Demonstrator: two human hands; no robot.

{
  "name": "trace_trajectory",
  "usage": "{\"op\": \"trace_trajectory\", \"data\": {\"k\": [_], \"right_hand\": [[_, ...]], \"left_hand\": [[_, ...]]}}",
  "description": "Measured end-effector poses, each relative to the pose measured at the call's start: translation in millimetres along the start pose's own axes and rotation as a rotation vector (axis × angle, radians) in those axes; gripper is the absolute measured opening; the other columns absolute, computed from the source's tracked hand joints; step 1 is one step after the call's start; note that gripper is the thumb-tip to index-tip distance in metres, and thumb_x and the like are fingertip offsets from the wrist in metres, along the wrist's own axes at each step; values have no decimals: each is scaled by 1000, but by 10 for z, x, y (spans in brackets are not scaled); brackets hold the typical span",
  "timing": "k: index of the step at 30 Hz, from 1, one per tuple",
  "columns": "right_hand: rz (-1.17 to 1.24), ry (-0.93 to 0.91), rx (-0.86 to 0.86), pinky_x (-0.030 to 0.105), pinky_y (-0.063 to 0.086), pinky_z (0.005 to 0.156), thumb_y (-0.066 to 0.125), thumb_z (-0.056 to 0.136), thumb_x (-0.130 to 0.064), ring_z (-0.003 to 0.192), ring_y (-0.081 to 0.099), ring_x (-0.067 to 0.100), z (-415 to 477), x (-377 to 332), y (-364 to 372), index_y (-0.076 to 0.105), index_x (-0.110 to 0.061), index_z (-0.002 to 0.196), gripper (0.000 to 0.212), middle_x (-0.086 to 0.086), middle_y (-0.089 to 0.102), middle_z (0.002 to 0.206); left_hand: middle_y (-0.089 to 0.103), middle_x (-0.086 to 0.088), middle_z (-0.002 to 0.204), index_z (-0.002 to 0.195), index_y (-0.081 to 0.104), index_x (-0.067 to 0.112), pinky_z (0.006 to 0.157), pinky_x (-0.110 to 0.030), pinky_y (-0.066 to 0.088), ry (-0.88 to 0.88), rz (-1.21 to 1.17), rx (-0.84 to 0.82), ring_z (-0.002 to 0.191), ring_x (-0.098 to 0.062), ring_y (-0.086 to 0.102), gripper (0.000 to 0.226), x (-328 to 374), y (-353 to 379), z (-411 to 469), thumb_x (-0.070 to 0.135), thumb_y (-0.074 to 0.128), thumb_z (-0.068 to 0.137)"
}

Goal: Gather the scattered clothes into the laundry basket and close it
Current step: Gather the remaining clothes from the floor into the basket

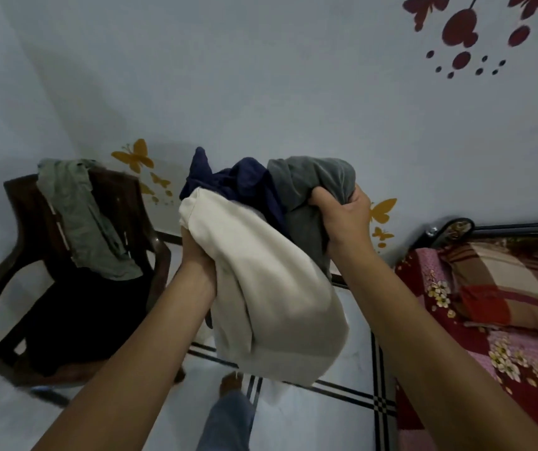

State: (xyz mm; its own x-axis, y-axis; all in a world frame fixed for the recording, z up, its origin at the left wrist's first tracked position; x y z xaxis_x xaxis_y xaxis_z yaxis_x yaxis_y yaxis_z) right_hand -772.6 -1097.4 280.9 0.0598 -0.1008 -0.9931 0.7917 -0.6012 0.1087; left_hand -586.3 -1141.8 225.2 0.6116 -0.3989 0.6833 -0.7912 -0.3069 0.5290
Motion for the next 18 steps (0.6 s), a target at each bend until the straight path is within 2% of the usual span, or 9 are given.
{"op": "trace_trajectory", "data": {"k": [3, 6, 8, 9, 11, 13, 14, 16, 18], "right_hand": [[-5, 27, 78, 29, 60, 69, 70, 75, -1, 77, 69, 13, 617, 165, 86, 66, -7, 99, 24, 4, 71, 87], [-34, 84, 142, 25, 58, 65, 69, 76, -1, 72, 69, 8, 1139, 423, 176, 67, -10, 94, 21, 2, 71, 83], [-48, 130, 174, 22, 56, 61, 69, 76, 0, 68, 69, 5, 1493, 671, 255, 66, -13, 91, 20, 0, 71, 82], [-55, 154, 187, 21, 56, 60, 69, 76, 1, 67, 68, 3, 1650, 813, 285, 66, -14, 90, 20, -1, 70, 81], [-70, 195, 205, 20, 56, 60, 70, 76, 2, 67, 69, 2, 1928, 1146, 329, 66, -15, 90, 23, -1, 71, 82], [-95, 237, 210, 21, 57, 61, 72, 76, 1, 71, 69, 6, 2167, 1538, 365, 66, -15, 94, 26, 0, 71, 85], [-108, 253, 204, 20, 57, 61, 72, 76, 3, 71, 69, 6, 2277, 1761, 368, 66, -16, 93, 26, -1, 71, 84], [-142, 293, 189, 20, 57, 63, 70, 75, 7, 70, 69, 5, 2431, 2193, 357, 66, -15, 92, 27, -1, 71, 83], [-224, 346, 179, 27, 59, 70, 72, 72, 2, 80, 70, 12, 2586, 2734, 314, 66, -12, 102, 33, 2, 72, 90]], "left_hand": [[47, -1, 81, 77, 45, 22, 61, -26, 41, -113, 43, 0, 72, -14, 46, 41, -190, 265, 741, 43, 21, 103], [47, 8, 80, 74, 42, 25, 60, -21, 40, -166, 146, 21, 69, -6, 47, 48, -331, 513, 1431, 44, 11, 104], [46, 6, 81, 74, 42, 24, 61, -21, 40, -190, 212, 32, 70, -7, 46, 47, -377, 670, 1837, 43, 11, 104], [48, 3, 83, 78, 45, 23, 63, -24, 41, -241, 129, 26, 73, -10, 48, 44, -445, 721, 2066, 43, 15, 104], [54, -2, 96, 95, 53, 21, 75, -32, 43, -341, -50, 3, 89, -21, 53, 40, -645, 776, 2525, 48, 23, 101], [48, -1, 117, 124, 51, 18, 97, -36, 39, -370, 4, 13, 116, -27, 50, 48, -908, 759, 2988, 47, 21, 102], [43, -1, 123, 128, 49, 14, 103, -35, 35, -383, 65, 32, 120, -27, 48, 50, -1042, 755, 3225, 44, 19, 103], [42, -3, 128, 114, 54, 5, 106, -36, 35, -414, 130, 27, 121, -23, 45, 45, -1359, 689, 3702, 36, 24, 105], [57, -7, 111, 99, 58, 4, 87, -37, 49, -440, 238, 106, 111, -21, 49, 34, -1743, 545, 4235, 32, 40, 102]]}}
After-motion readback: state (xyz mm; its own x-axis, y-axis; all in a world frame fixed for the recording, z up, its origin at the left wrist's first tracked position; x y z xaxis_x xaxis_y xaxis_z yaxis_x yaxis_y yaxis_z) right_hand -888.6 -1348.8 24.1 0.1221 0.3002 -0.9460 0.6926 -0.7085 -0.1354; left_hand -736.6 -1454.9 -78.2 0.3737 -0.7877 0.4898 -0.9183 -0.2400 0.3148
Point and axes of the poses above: each hand's wrist, its own z-axis towards the middle knuckle, its own y-axis out of the palm, x = y × z, the point moved 3 cm from there along z, towards the middle knuckle
